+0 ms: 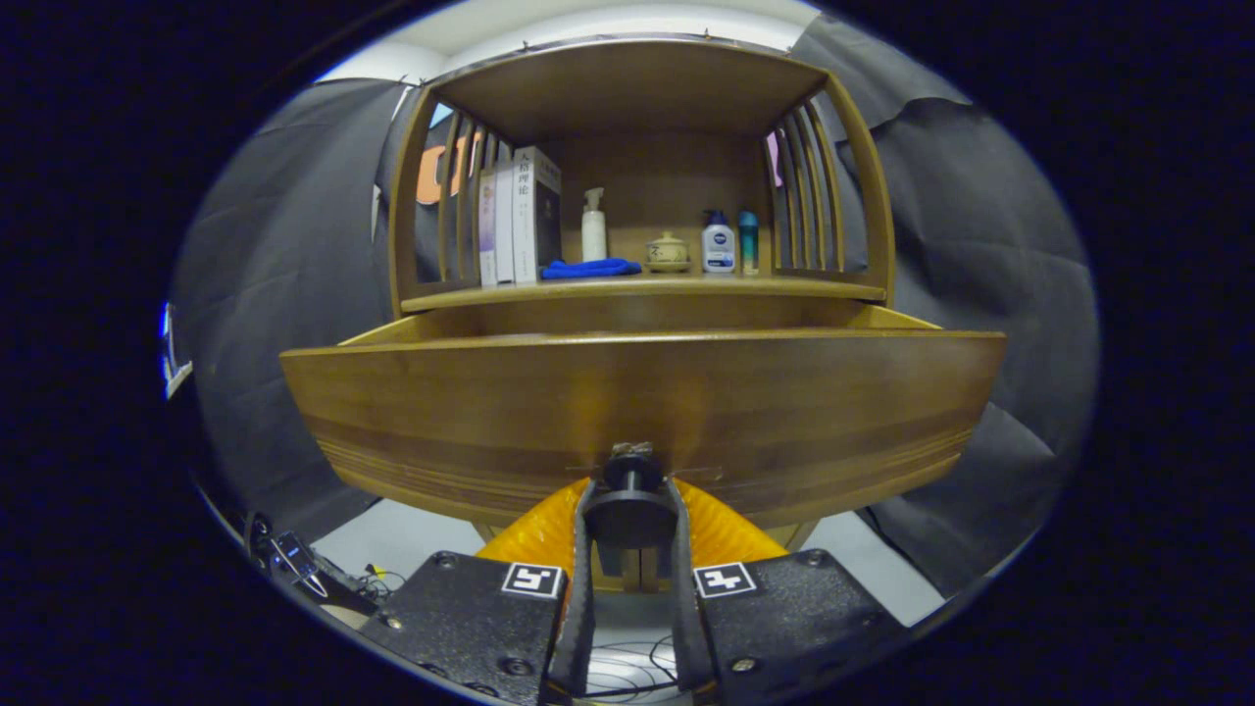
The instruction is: Pull open the drawer, take out the items inside it, and place them on the countertop above the cabinet.
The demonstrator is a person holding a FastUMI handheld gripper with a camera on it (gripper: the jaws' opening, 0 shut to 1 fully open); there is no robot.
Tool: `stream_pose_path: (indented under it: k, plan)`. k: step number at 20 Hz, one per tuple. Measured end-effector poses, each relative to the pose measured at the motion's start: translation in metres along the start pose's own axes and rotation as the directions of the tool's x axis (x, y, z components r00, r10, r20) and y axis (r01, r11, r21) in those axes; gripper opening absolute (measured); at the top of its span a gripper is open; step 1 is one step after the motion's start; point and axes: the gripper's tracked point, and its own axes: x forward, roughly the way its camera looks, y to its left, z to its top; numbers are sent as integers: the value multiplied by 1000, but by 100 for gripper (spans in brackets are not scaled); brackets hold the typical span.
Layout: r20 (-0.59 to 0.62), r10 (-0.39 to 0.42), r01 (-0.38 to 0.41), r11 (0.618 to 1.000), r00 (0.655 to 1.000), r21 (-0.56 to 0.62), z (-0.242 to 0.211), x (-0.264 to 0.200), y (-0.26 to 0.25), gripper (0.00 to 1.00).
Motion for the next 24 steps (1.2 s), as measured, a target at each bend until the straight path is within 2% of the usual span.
stream_pose_path:
  k: [8, 13, 14, 17, 21, 24]
  plan:
    - [-38, 37, -38, 999, 999, -30, -23, -35, 3, 36]
    - [-83, 18, -22, 999, 996, -43, -26, -38, 1, 36]
    - [-89, 8, -13, 998, 996, -63, -25, -39, -2, 40]
    - [-73, 42, -49, 994, 996, -98, -6, -51, 2, 66]
    - [-87, 110, -117, 990, 990, -80, 18, -74, 8, 100]
    - [-96, 142, -147, 988, 985, -47, 42, -81, 13, 100]
